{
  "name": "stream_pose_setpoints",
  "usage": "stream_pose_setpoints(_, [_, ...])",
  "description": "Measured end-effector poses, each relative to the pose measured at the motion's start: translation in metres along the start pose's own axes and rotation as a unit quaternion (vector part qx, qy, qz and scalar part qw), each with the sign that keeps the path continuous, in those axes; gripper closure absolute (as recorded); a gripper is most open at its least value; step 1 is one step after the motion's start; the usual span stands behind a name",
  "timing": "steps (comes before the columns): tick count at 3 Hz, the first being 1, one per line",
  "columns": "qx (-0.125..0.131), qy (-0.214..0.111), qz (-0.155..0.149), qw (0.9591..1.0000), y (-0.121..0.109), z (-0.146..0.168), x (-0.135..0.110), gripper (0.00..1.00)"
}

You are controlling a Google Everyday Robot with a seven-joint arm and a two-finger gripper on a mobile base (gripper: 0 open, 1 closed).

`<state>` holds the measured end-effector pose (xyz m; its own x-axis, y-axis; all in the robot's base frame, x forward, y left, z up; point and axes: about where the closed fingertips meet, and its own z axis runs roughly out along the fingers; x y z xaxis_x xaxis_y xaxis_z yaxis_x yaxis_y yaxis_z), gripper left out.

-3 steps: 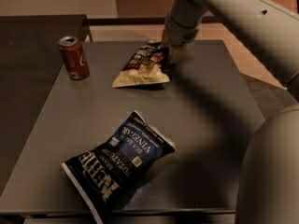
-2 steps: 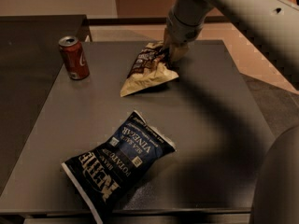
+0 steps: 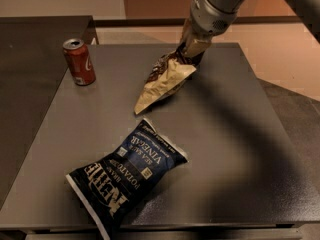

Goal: Move brown chip bag near blue chip bag

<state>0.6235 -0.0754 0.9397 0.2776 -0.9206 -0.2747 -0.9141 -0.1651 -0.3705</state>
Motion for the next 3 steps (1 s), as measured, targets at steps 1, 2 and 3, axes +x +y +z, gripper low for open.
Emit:
stream_pose_setpoints(1, [-0.025, -0.035, 0.024, 0.9988, 0.023, -0.024, -0.013, 1.0])
stream_pose_setpoints(2, [-0.058, -0.075, 0.039, 0.9947, 0.05, -0.039, -0.028, 1.0])
stream_pose_setpoints(3, [-0.086, -0.102, 0.046, 0.9901, 0.073, -0.044, -0.04, 0.82])
